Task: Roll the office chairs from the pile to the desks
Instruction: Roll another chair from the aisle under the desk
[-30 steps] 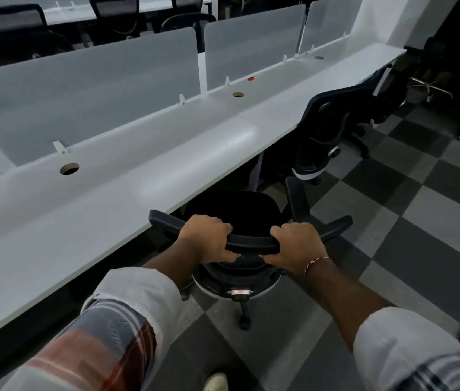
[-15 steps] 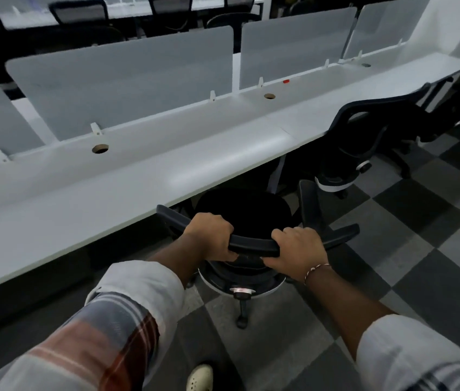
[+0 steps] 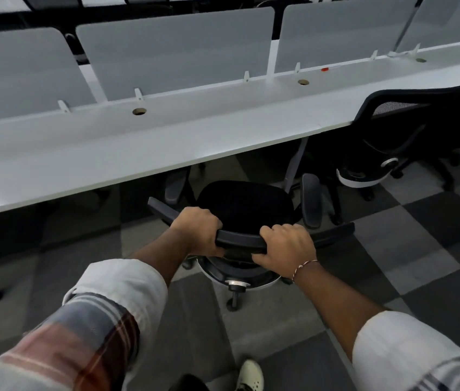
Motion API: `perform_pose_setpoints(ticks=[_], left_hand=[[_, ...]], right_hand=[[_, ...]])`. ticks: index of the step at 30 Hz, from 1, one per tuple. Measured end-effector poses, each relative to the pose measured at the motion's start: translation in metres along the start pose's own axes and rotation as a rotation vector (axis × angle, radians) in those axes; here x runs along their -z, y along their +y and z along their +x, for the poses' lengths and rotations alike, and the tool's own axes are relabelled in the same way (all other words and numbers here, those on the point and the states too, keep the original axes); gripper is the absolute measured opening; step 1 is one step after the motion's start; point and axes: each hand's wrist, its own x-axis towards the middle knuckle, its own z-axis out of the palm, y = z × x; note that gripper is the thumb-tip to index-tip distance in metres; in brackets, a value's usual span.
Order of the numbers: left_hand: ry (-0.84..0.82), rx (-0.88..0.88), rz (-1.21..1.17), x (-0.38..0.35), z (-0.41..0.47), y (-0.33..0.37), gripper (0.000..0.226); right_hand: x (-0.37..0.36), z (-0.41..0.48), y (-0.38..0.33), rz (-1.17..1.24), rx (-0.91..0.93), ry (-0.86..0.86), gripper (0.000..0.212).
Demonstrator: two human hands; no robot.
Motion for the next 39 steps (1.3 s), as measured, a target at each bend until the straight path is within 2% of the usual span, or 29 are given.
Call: perform_pose_setpoints(ticks=[7, 14, 26, 39], left_hand=[[0.018, 0.023, 0.000, -0.005, -0.041, 0.037, 0.040], [0.015, -0.029, -0.037, -0.004, -0.085, 0.074, 0.040], [0.031, -0.092, 0.004, -0.008, -0.145, 0.136, 0.046], [0.111, 0.006, -0.116, 0.003, -0.112, 0.174, 0.043]], right_hand=[[0.018, -0.041, -0.003, 0.028, 0.010, -0.043, 0.039], [0.026, -0.102, -0.012, 0.003, 0.004, 0.044, 0.045], [0.043, -0.201, -0.025, -0.018, -0.028, 0.059, 0.050], [0.030, -0.176, 0.056, 0.042, 0.125, 0.113, 0.047]])
